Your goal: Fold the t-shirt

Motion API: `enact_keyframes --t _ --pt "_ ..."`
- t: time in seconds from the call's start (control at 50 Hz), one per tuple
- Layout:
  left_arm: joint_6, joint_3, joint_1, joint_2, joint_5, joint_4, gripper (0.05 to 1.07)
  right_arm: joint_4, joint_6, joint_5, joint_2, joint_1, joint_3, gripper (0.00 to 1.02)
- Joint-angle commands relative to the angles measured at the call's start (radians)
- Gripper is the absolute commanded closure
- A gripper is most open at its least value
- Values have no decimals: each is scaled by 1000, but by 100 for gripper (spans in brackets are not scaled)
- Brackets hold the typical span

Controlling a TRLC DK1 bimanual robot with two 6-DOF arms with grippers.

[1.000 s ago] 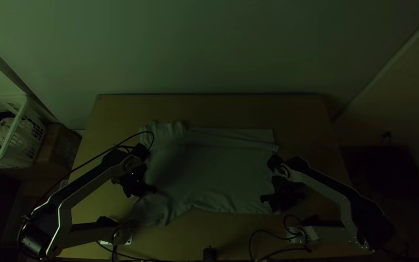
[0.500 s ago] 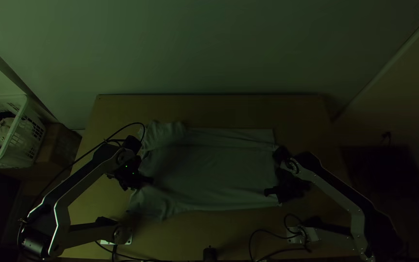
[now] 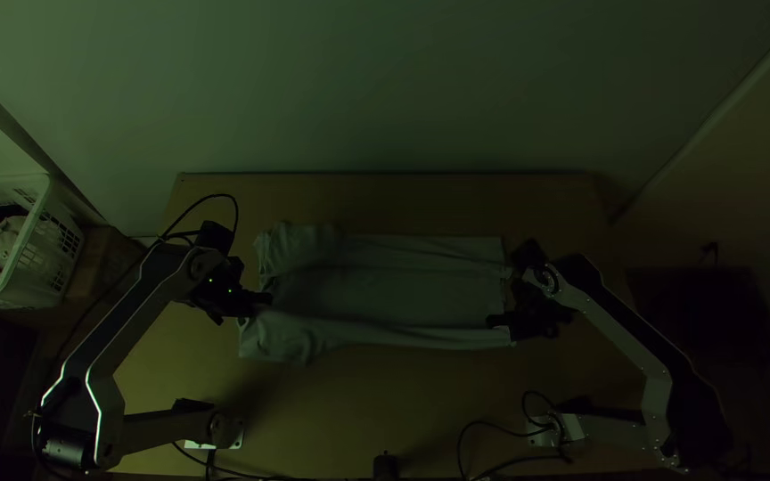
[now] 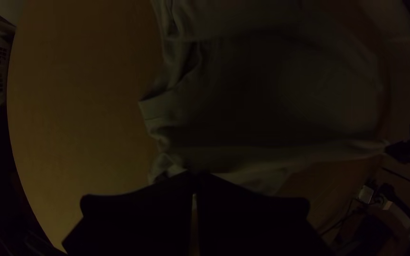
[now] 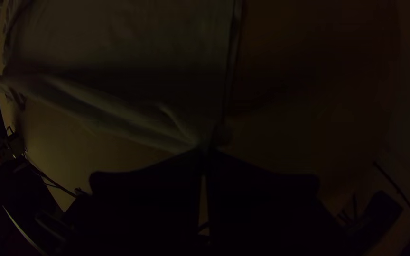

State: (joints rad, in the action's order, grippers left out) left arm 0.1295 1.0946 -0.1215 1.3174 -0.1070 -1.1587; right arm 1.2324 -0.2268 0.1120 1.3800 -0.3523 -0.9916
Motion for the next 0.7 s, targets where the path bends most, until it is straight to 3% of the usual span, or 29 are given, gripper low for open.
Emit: enact_keyframes --t 0.0,0.68 --pt "-10 59 37 32 -25 2 104 -14 10 -14 48 24 -45 100" --pt "45 275 108 207 -51 65 104 -65 17 -23 363 125 -409 100"
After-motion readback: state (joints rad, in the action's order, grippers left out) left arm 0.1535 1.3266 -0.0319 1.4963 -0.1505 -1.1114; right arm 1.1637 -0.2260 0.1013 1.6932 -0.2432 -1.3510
